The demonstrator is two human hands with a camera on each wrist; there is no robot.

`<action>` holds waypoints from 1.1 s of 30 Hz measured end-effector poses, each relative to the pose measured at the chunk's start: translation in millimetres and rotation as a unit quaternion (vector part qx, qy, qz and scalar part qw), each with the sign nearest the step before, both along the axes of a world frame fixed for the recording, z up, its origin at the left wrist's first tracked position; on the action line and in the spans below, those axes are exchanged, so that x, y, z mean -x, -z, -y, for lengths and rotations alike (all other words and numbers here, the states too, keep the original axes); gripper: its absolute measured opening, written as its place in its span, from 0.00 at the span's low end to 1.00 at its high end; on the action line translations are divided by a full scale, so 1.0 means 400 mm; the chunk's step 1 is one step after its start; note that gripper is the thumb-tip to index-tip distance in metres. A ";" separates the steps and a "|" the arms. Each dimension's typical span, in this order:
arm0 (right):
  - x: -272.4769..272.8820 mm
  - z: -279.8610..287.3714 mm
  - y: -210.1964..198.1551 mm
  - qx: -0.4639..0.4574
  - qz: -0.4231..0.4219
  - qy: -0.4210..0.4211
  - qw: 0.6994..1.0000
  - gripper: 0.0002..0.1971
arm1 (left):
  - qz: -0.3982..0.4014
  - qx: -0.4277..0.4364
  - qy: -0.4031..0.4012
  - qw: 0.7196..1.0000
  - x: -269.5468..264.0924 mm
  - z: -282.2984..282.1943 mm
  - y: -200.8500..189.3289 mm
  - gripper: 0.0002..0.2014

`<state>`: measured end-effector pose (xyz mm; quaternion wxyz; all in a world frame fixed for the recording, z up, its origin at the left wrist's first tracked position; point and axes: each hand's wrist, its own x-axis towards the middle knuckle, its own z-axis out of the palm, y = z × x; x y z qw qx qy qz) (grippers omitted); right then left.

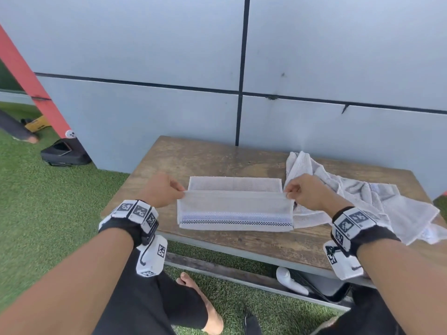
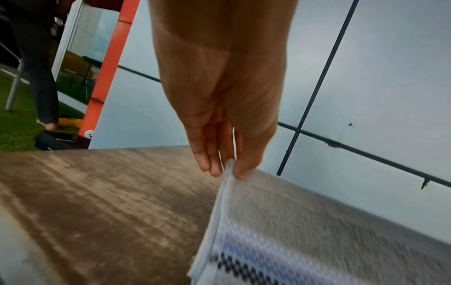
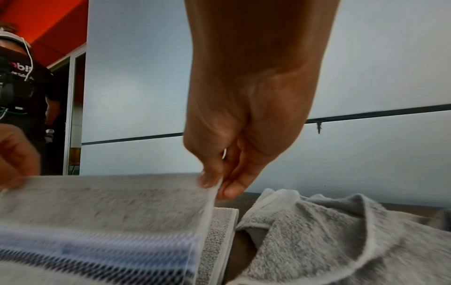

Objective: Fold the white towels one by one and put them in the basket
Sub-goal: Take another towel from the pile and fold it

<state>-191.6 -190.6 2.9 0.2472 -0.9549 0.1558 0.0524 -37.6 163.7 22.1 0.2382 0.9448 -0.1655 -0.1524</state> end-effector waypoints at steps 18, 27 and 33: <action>-0.217 0.056 0.125 0.067 0.006 0.115 0.991 0.14 | 0.047 -0.019 -0.029 0.998 -0.219 0.171 0.123 0.06; -0.243 0.055 0.181 0.110 0.026 0.114 0.987 0.12 | 0.028 -0.021 -0.028 0.999 -0.234 0.206 0.145 0.04; -0.242 0.061 0.180 0.121 0.030 0.085 0.989 0.15 | 0.026 -0.028 -0.040 0.998 -0.237 0.211 0.150 0.07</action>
